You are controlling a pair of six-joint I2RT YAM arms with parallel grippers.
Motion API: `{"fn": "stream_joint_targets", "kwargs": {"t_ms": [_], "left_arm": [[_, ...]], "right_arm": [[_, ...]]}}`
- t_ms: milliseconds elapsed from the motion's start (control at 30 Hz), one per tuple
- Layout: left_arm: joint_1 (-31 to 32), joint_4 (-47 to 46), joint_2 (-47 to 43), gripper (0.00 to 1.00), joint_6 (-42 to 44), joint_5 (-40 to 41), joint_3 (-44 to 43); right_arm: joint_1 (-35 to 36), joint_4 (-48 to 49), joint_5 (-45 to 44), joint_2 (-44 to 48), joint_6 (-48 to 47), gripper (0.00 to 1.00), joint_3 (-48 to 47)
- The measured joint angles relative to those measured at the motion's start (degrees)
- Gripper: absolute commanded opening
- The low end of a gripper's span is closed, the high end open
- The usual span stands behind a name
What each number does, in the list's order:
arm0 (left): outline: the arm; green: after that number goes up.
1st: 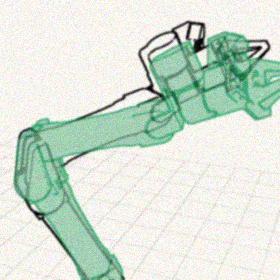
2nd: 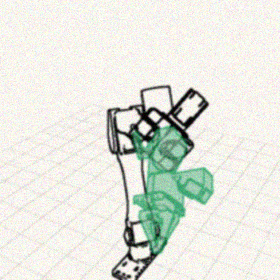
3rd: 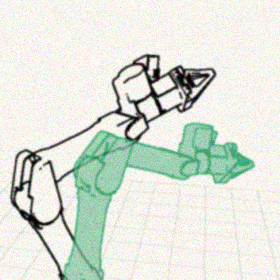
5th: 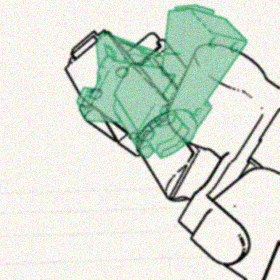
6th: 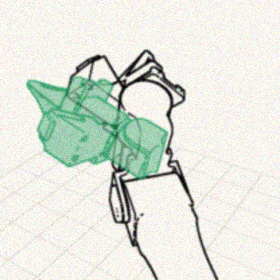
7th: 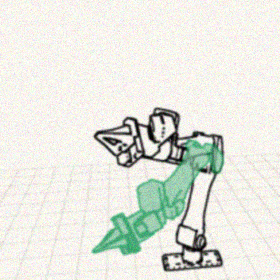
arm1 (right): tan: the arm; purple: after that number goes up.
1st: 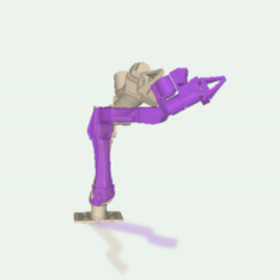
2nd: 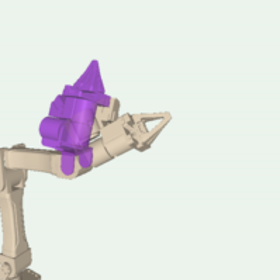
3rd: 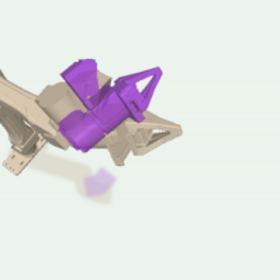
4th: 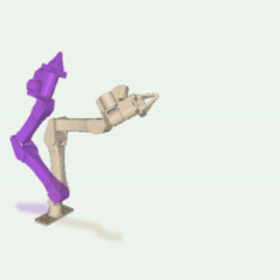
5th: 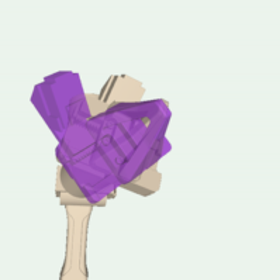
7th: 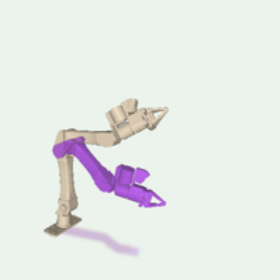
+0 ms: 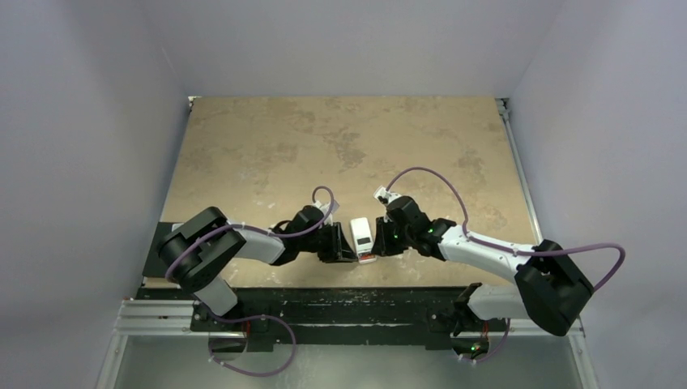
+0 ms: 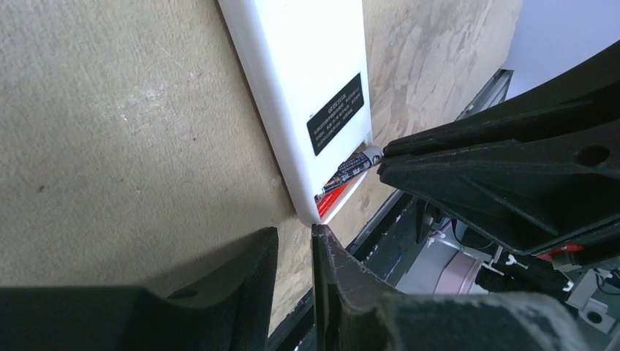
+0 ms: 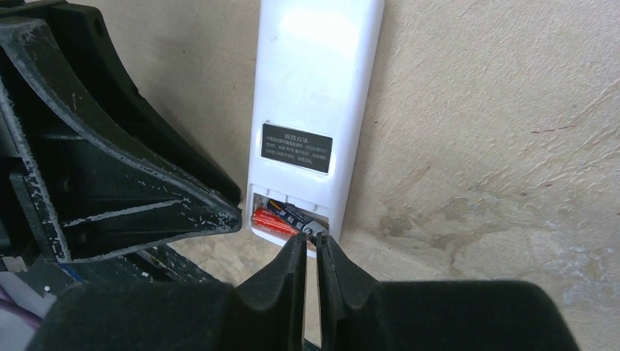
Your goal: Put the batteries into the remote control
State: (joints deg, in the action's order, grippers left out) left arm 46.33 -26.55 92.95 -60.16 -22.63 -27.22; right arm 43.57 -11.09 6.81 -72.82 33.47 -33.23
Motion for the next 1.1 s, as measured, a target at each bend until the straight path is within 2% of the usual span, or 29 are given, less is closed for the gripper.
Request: {"fn": "stream_joint_targets", "kwargs": {"t_ms": [1100], "left_arm": [[0.3, 2.6, 2.3, 0.14, -0.1, -1.7, -3.3]], "right_arm": [[0.7, 1.3, -0.9, -2.1, 0.0, 0.11, -0.2]]}}
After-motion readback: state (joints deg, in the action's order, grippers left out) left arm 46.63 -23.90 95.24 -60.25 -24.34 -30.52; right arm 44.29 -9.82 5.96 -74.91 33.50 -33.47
